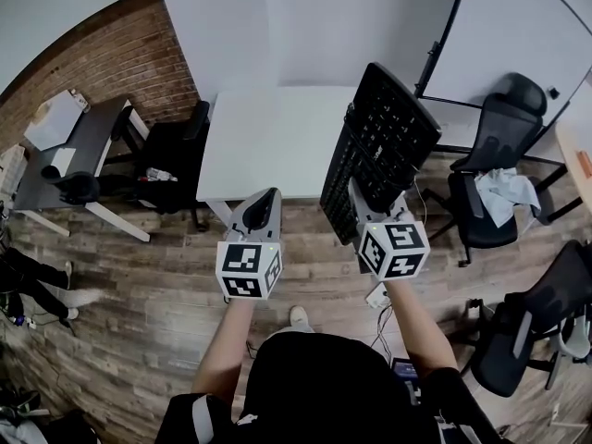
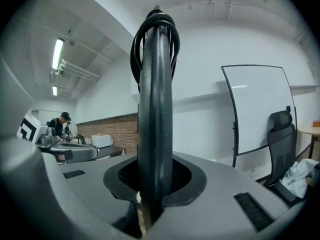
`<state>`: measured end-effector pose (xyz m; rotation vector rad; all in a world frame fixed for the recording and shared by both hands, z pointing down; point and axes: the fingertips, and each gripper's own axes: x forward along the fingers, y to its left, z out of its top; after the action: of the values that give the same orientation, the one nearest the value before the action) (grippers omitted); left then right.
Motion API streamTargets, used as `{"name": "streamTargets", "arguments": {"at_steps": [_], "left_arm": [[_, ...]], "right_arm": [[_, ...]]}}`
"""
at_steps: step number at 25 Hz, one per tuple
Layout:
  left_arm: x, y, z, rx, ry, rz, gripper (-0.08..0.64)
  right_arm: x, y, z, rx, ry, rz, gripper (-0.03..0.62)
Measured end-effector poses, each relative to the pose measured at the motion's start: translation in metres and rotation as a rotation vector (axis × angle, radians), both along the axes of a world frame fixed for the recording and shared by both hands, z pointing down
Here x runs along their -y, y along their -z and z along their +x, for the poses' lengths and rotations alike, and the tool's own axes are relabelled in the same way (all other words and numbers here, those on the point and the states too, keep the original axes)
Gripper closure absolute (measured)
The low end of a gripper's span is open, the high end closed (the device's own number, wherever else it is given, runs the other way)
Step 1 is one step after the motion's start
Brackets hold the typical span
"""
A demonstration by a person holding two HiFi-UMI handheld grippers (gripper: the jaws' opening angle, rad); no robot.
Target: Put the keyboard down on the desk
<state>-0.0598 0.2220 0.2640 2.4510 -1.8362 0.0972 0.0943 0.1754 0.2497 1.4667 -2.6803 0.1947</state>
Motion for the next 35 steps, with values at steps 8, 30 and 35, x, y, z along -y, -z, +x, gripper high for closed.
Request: {"name": "streamTargets", "arguments": {"at_steps": [8, 30, 35], "left_arm": [[0.046, -0.006, -0.025, -0.012, -0.046, -0.013, 0.549], [0.127, -0.029, -0.034, 0.002, -0.091, -0.043, 0.549], [0.158, -0.034, -0.041, 0.006, -0.073, -0.055, 0.549]], "right_arm": [[0.044, -0.007, -0.027, 0.008, -0.037, -0.007, 0.495], [0.124, -0.024, -0.037, 0.033, -0.082, -0.031, 0.495], [0.158, -0.029, -0.047, 0.031, -0.058, -0.044, 0.495]]}}
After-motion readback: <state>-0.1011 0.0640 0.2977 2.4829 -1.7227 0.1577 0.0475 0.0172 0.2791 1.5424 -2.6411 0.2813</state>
